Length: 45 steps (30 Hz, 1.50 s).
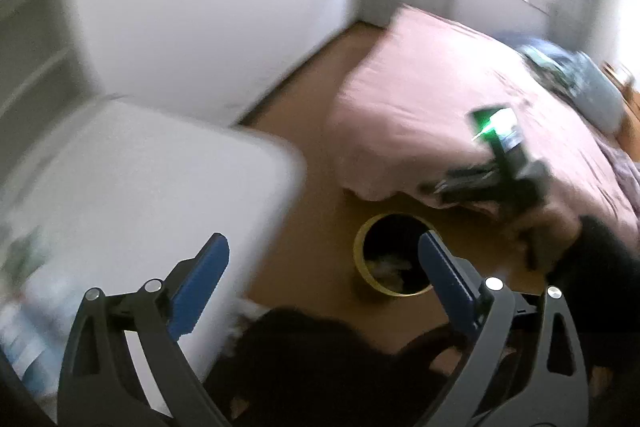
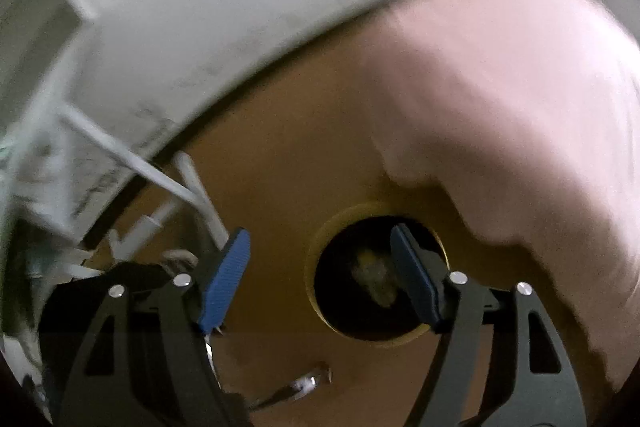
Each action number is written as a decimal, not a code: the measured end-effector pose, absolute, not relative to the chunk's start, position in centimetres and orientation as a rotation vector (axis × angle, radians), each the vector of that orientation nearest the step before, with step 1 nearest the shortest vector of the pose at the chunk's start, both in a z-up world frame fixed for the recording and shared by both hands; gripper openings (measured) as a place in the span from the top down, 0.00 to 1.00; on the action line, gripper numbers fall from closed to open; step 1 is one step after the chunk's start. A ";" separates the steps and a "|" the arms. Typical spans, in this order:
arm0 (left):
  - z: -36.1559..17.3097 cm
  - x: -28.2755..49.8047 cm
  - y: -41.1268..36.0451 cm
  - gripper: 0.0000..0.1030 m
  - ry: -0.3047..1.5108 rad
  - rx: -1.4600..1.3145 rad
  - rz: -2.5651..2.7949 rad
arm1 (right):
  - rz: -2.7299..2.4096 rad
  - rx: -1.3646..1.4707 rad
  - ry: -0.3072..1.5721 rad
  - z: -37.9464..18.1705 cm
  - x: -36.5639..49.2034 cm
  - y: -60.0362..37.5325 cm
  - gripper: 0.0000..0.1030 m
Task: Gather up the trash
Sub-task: 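Grasp the blue-white packet with the right tool while the left tool grasps the pink box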
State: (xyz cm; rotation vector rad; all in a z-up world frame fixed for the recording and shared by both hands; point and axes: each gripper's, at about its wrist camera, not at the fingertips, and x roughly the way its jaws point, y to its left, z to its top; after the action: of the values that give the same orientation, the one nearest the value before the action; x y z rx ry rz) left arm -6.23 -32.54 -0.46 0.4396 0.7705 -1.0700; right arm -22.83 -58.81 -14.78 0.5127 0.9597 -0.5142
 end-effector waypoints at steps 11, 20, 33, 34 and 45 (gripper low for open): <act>1.7 0.2 -4.8 0.09 0.762 0.210 -0.508 | 0.147 0.071 0.761 -1.4 -5.7 -30.3 0.23; -0.8 1.3 6.2 0.09 0.834 0.065 -0.285 | 0.413 -0.323 0.763 -2.1 1.3 -14.4 0.25; -1.8 5.7 5.2 0.09 0.832 0.093 -0.260 | 0.440 -0.310 0.675 1.1 0.4 -14.9 0.73; -1.6 6.1 5.2 0.09 0.821 0.101 -0.257 | 0.443 -0.269 0.667 1.7 0.2 -15.5 0.73; -3.4 11.1 7.1 0.09 0.881 0.313 -0.218 | 0.418 -0.097 0.674 2.8 -2.9 -21.2 0.73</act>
State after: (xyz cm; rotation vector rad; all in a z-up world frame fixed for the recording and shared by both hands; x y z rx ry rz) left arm 11.15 7.12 -3.40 0.3128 0.8813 -0.2183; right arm -2.92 -21.19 2.76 -0.0970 0.6737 0.4177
